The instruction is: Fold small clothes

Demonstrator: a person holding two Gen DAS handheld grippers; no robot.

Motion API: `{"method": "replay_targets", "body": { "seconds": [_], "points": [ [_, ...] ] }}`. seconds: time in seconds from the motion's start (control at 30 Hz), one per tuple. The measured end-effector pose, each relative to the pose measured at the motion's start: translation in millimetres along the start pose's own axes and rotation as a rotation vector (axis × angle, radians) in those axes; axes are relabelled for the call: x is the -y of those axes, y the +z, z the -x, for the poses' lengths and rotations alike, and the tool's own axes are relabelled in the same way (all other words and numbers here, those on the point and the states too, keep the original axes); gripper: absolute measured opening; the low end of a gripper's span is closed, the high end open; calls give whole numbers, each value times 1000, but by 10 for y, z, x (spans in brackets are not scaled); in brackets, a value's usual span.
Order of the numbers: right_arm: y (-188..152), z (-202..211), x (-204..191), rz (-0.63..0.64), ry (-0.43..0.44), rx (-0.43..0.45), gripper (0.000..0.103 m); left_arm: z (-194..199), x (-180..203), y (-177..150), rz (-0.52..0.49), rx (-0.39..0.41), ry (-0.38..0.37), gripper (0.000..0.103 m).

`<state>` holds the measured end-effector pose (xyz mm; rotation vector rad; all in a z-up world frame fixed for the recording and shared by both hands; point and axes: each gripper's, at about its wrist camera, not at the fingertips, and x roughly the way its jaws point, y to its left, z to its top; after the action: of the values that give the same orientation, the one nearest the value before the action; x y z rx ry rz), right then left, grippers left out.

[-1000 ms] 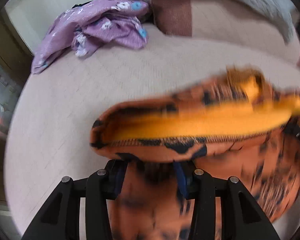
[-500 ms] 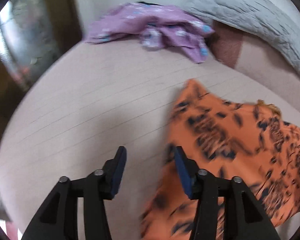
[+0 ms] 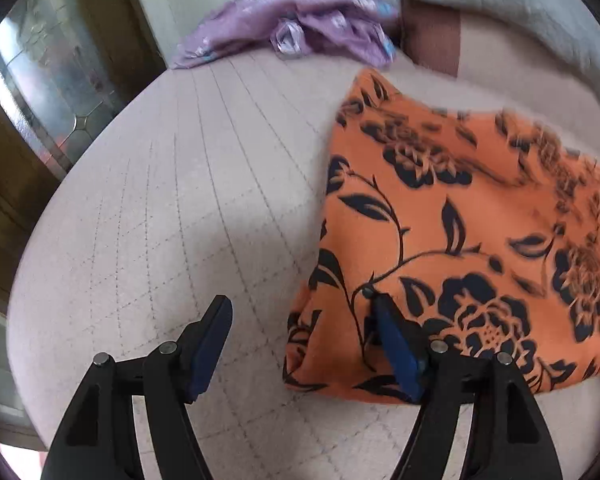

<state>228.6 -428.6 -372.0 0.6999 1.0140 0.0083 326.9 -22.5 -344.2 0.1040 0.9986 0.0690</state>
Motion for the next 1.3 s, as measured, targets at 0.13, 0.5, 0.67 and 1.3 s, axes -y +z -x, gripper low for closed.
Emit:
{"method": "replay_targets", "body": {
  "seconds": [0.13, 0.5, 0.67, 1.3],
  "points": [
    [4, 226, -13, -27, 44, 23, 49, 213, 60, -35, -51, 68, 24, 74],
    [-44, 588, -132, 14, 9, 185, 50, 545, 285, -44, -86, 195, 10, 74],
    [-4, 282, -238, 56, -21, 133, 50, 473, 363, -10, -101, 203, 26, 74],
    [-18, -98, -296, 116, -110, 29, 53, 538, 417, 9, -88, 268, 0, 74]
  ]
}}
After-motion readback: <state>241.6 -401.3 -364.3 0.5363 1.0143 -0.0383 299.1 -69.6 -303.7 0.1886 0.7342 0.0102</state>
